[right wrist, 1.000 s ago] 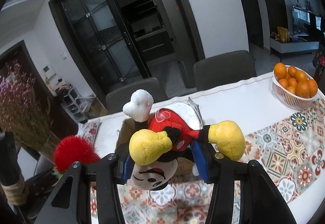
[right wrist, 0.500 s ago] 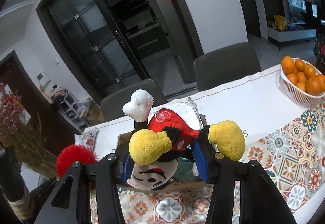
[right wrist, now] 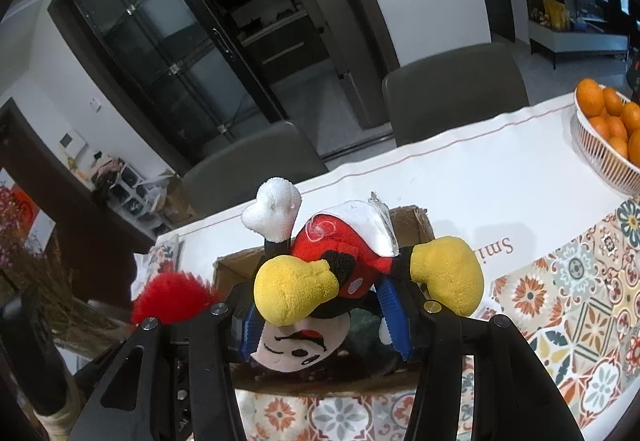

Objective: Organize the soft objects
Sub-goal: 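Lift and carry the pompom toy and Mickey plush over the box with both tools, then open both tools to drop the pompom toy and Mickey plush into the box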

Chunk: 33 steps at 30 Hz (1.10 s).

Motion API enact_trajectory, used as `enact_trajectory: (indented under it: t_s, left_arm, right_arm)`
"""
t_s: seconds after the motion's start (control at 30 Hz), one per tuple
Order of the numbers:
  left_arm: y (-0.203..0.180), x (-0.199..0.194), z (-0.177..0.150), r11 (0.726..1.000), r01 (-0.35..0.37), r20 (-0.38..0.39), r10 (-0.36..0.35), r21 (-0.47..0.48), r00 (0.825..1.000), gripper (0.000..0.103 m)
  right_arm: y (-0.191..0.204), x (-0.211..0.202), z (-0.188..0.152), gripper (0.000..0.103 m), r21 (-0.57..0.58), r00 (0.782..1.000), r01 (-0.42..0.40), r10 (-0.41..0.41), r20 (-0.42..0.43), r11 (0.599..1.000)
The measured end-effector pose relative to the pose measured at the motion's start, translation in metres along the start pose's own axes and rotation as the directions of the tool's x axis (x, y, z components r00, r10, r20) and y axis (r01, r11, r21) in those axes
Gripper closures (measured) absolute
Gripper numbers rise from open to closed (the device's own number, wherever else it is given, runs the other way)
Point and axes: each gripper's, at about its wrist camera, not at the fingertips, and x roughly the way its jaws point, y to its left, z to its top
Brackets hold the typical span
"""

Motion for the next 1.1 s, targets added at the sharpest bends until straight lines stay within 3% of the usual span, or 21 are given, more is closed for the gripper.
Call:
enact_trajectory:
  t_s: [0.2, 0.33, 0.4, 0.43, 0.57, 0.73, 1.1]
  left_arm:
    - [-0.001, 0.017, 0.003, 0.999, -0.011, -0.023, 0.012, 0.04, 1.0, 0.065]
    - [-0.005, 0.03, 0.004, 0.997, -0.022, -0.056, 0.026, 0.074, 0.998, 0.062]
    - [-0.008, 0.036, 0.004, 0.997, -0.014, -0.078, 0.02, 0.077, 0.997, 0.056]
    - [-0.009, 0.038, 0.004, 0.997, 0.001, -0.088, 0.006, 0.073, 0.996, 0.048]
    - [-0.011, 0.038, 0.003, 0.998, 0.031, -0.093, -0.025, 0.062, 0.995, 0.037]
    - [-0.009, 0.03, 0.005, 0.998, 0.014, -0.081, -0.009, 0.063, 0.997, 0.033]
    - [-0.005, -0.021, 0.002, 0.999, -0.036, 0.011, 0.035, 0.017, 0.999, 0.029]
  right_arm:
    - [-0.013, 0.031, -0.003, 0.051, 0.104, 0.997, -0.027, 0.035, -0.074, 0.994]
    - [-0.021, 0.051, -0.01, 0.043, 0.162, 0.99, -0.025, 0.046, -0.132, 0.987]
    - [-0.023, 0.061, -0.012, 0.038, 0.176, 0.982, -0.014, 0.047, -0.183, 0.984]
    - [-0.025, 0.066, -0.013, 0.037, 0.187, 0.976, -0.014, 0.054, -0.209, 0.982]
    - [-0.029, 0.073, -0.016, 0.034, 0.2, 0.967, -0.003, 0.054, -0.25, 0.98]
    - [-0.026, 0.066, -0.011, 0.029, 0.177, 0.971, 0.019, 0.024, -0.237, 0.984]
    - [-0.011, 0.017, 0.002, 0.028, 0.051, 0.989, 0.079, -0.071, -0.133, 0.996]
